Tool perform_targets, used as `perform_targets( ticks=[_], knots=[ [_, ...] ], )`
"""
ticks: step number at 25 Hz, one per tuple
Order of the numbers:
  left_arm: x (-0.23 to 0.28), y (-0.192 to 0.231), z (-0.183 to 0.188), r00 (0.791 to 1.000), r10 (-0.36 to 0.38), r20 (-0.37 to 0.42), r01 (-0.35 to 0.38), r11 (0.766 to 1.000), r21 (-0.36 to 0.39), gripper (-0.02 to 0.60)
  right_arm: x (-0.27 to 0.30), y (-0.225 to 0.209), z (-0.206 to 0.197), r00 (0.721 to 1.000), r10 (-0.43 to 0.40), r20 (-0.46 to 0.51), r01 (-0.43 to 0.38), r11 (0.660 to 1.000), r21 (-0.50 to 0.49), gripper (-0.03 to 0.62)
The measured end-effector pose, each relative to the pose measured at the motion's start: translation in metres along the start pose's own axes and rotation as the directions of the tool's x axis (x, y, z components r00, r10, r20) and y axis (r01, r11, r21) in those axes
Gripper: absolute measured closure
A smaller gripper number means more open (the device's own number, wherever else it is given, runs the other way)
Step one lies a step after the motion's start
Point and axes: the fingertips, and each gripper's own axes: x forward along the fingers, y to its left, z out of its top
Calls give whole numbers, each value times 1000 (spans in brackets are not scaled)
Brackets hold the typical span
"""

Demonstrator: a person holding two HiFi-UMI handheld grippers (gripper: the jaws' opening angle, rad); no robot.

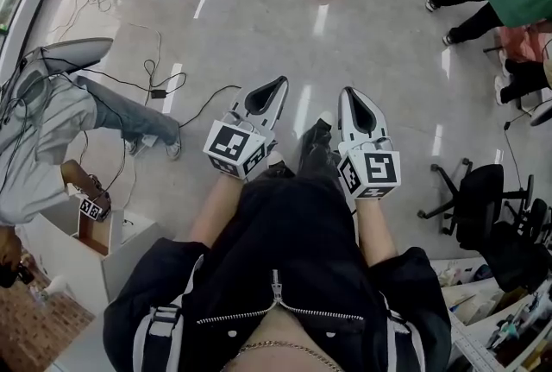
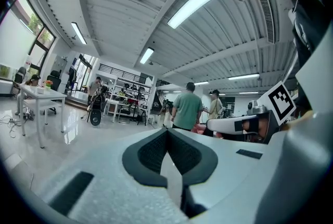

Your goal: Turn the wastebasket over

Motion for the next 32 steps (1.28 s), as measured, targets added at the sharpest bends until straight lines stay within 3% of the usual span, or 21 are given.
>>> perform_targets(
  ticks=[10,20,32],
  knots=[
    [27,25,-9,999,11,-31,-11,1000,-9,578,29,-19,-13,998,-3,-56,4,1000,26,583],
    [103,43,5,998,-4,-55,4,1000,3,577,79,-72,7,998,9,-55,-6,998,60,583],
    [217,53,28,997,-18,-76,24,996,83,577,139,-154,44,1000,17,1,-17,995,100,583]
  ],
)
